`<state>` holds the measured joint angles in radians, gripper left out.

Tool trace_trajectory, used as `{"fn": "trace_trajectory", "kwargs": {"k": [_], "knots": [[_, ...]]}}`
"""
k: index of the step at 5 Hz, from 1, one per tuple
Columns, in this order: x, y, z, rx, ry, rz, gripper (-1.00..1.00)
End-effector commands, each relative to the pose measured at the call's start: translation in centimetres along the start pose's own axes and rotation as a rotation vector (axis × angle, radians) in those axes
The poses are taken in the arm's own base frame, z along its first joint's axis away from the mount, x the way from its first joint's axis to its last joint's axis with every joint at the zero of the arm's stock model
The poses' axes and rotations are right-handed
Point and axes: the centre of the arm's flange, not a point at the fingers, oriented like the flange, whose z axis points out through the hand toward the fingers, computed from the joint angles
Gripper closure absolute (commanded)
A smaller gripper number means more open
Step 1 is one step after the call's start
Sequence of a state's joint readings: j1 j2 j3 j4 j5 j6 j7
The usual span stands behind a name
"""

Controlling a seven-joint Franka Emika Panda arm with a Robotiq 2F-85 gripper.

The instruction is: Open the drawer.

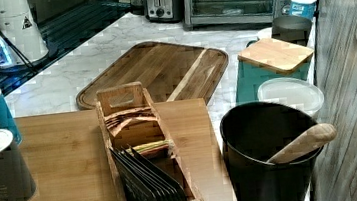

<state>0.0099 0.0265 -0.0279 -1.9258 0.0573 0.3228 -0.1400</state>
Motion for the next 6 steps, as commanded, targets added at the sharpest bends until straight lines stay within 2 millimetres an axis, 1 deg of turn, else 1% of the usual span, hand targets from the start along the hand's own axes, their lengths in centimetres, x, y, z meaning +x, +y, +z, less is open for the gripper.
{"fn": "trace_trajectory", "kwargs": {"k": [1,2,3,4,5,6], "knots": [[-3.6,5.1,2.7,-0.005,0.027,-0.433,-1.0],[-4.2,7.2,4.1,-0.048,0.089,-0.551,-1.0],[-4.1,9.3,4.8,-0.058,0.105,-0.664,-1.0],[-3.6,11.7,6.0,-0.069,0.118,-0.791,-1.0],[-2.3,14.2,7.3,-0.082,0.131,-0.917,-1.0],[-1.1,16.4,8.4,-0.065,0.14,-1.006,-1.0]]}}
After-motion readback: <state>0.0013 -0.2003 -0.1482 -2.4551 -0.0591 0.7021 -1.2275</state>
